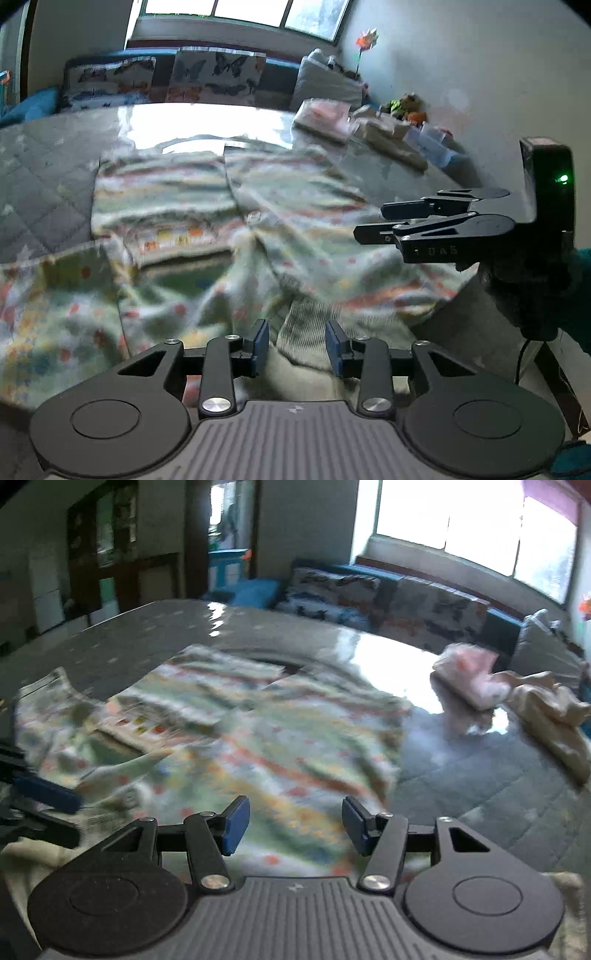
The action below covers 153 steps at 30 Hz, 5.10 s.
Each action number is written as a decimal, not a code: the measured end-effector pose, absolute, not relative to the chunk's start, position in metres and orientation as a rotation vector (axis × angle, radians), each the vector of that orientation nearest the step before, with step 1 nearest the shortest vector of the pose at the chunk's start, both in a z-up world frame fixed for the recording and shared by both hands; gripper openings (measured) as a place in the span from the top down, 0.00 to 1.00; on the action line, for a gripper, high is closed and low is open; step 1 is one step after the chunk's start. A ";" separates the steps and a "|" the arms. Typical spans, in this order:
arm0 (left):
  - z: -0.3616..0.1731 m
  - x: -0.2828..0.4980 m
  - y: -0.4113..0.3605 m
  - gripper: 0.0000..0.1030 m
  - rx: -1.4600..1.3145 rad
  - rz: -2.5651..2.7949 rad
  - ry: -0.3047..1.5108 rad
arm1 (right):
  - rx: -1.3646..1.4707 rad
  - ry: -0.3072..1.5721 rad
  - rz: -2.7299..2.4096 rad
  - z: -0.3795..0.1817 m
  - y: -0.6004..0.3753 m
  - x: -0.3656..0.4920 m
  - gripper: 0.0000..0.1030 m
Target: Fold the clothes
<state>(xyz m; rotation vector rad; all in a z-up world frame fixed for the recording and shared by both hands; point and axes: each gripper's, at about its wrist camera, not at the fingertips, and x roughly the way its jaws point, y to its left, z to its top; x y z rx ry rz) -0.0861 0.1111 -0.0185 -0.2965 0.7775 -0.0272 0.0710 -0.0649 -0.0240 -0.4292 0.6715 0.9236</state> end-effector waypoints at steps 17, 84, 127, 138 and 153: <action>-0.001 -0.159 0.247 0.64 -0.386 0.651 0.671 | -0.437 0.661 1.031 -0.021 -0.058 0.034 0.36; 0.019 -0.094 0.194 0.45 -0.258 0.516 0.704 | -0.229 0.656 0.456 -0.025 -0.216 0.109 0.36; -0.015 0.007 -0.004 0.24 -0.043 -0.054 0.846 | 0.051 0.714 0.410 -0.024 -0.290 0.141 0.91; -0.019 0.002 -0.009 0.23 -0.048 -0.108 0.820 | 0.068 0.571 0.699 0.065 -0.226 0.108 0.92; 0.018 -0.083 0.121 0.20 -0.255 0.205 0.654 | -0.052 0.657 1.086 0.055 -0.060 0.058 0.92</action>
